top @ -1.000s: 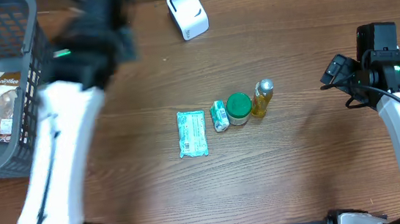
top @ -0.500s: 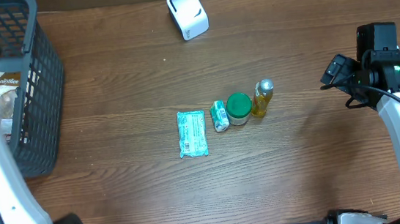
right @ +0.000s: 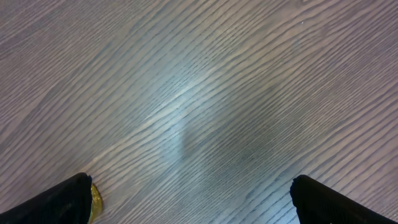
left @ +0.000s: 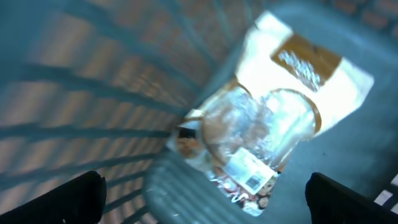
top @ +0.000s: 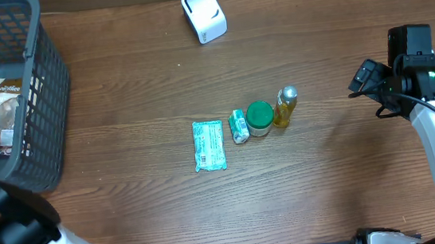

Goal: Scan the item barcode
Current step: 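Move the left gripper back into the basket, then grasp the brown-labelled PanTree snack bag in the basket with left gripper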

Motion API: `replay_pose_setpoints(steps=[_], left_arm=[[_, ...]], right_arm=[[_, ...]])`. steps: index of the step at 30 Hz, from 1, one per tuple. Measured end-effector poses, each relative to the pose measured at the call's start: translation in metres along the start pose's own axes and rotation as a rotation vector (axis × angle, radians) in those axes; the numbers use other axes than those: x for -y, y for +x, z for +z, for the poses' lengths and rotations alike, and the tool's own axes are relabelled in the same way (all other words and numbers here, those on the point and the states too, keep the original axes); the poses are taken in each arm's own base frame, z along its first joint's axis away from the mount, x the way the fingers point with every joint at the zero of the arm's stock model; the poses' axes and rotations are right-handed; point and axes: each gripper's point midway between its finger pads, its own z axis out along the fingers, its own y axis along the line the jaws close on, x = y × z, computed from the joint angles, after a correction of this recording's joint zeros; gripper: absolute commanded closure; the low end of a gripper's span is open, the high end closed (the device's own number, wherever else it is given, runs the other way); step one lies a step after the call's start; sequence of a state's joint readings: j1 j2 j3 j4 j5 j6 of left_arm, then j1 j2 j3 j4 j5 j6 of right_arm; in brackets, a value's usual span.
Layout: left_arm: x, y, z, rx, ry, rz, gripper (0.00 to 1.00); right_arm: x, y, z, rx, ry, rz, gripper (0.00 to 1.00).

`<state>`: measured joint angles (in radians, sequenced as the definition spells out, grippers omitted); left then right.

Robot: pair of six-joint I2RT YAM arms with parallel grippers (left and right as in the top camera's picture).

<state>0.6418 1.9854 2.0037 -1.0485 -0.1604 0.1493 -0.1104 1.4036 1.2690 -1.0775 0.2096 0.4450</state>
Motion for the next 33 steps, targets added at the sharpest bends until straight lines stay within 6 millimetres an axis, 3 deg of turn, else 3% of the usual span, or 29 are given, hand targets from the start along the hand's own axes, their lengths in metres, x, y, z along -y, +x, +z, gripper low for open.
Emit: replay_pose_setpoints(steps=[8, 11, 14, 17, 19, 20, 22, 33], left_arm=[[0.04, 0.05, 0.096, -0.236, 0.127, 0.109, 0.0], [0.048, 0.068, 0.123, -0.301, 0.145, 0.134, 0.0], [0.052, 0.078, 0.139, -0.334, 0.148, 0.144, 0.0], [0.052, 0.08, 0.142, -0.339, 0.149, 0.146, 0.03], [0.054, 0.081, 0.145, -0.342, 0.155, 0.146, 0.27], [0.054, 0.081, 0.145, -0.342, 0.158, 0.148, 0.51], [0.056, 0.082, 0.145, -0.345, 0.163, 0.15, 0.67], [0.06, 0.079, 0.135, -0.357, 0.149, 0.088, 0.91]], right_arm=[[0.0, 0.0, 0.0, 0.0, 0.0, 0.0, 0.0], [0.0, 0.0, 0.0, 0.0, 0.0, 0.0, 0.0], [0.0, 0.0, 0.0, -0.001, 0.0, 0.0, 0.0], [0.0, 0.0, 0.0, 0.0, 0.0, 0.0, 0.0], [0.0, 0.0, 0.0, -0.001, 0.001, 0.0, 0.0], [0.0, 0.0, 0.0, -0.001, 0.001, 0.0, 0.0], [0.0, 0.0, 0.0, 0.0, 0.0, 0.001, 0.0], [0.0, 0.0, 0.0, -0.001, 0.0, 0.0, 0.0]])
